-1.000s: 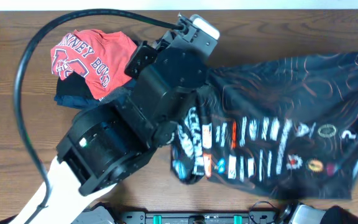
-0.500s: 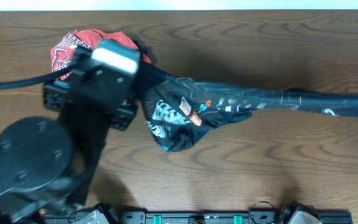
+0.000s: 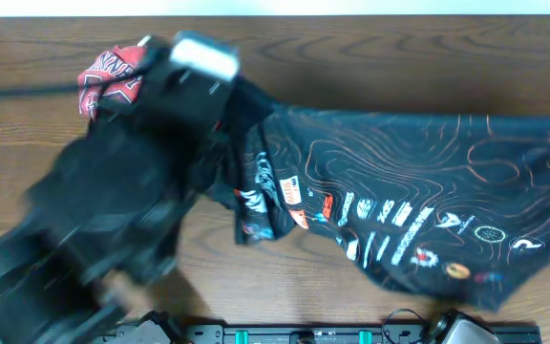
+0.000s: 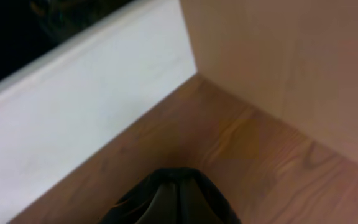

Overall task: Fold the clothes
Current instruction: 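Lift the jersey with both grippers and fling it flat onto the table, then lower the jersey, release, and smooth its left edge with the left gripper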

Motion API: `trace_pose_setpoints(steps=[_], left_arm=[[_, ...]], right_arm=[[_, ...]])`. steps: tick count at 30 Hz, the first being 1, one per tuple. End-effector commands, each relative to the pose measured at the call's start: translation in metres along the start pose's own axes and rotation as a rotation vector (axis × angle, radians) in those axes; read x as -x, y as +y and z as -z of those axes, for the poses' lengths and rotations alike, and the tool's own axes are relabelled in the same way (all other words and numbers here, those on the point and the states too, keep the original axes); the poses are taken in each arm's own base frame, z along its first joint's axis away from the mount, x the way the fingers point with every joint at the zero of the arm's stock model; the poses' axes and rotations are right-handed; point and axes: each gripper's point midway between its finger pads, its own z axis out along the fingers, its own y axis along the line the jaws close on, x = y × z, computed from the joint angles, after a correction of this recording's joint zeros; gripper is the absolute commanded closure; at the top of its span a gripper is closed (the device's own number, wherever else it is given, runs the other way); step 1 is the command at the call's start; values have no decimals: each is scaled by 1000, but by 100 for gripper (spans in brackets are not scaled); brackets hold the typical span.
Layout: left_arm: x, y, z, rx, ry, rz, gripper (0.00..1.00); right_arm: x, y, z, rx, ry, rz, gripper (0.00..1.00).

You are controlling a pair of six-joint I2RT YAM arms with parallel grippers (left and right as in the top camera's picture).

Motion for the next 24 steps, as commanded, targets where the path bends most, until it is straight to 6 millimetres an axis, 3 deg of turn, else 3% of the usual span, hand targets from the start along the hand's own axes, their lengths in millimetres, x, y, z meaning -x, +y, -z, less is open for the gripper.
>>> trace_pose_setpoints(steps=[1, 4, 10, 14, 15, 16, 18, 19, 21, 24], left_arm=[[-9, -24, -45, -12, 67, -26, 94], [-29, -55, -94, -80, 139, -45, 94], [-92, -105, -203, -86, 299, -55, 94], [-118, -124, -269, -41, 291, -29, 94], [-123, -127, -283, -28, 279, -18, 92], [-126, -129, -292, -19, 272, -11, 83], [-131, -129, -302, -3, 265, -4, 61], [-132, -126, -303, 14, 269, -4, 53], [-129, -110, -298, 80, 274, -3, 37], [-123, -86, -281, 151, 292, -12, 31]], right_arm=[[-15, 17, -50, 66, 141, -11, 99], [-33, 28, -94, 104, 265, -3, 99], [-79, 43, -206, 117, 479, 22, 99], [-106, 62, -279, 203, 534, 34, 99], [-111, 67, -295, 238, 540, 38, 95], [-116, 71, -307, 265, 541, 46, 83], [-122, 77, -327, 329, 538, 82, 44], [-125, 76, -332, 346, 540, 94, 36], [-125, 69, -335, 348, 541, 105, 29], [-120, 53, -333, 332, 540, 114, 25]])
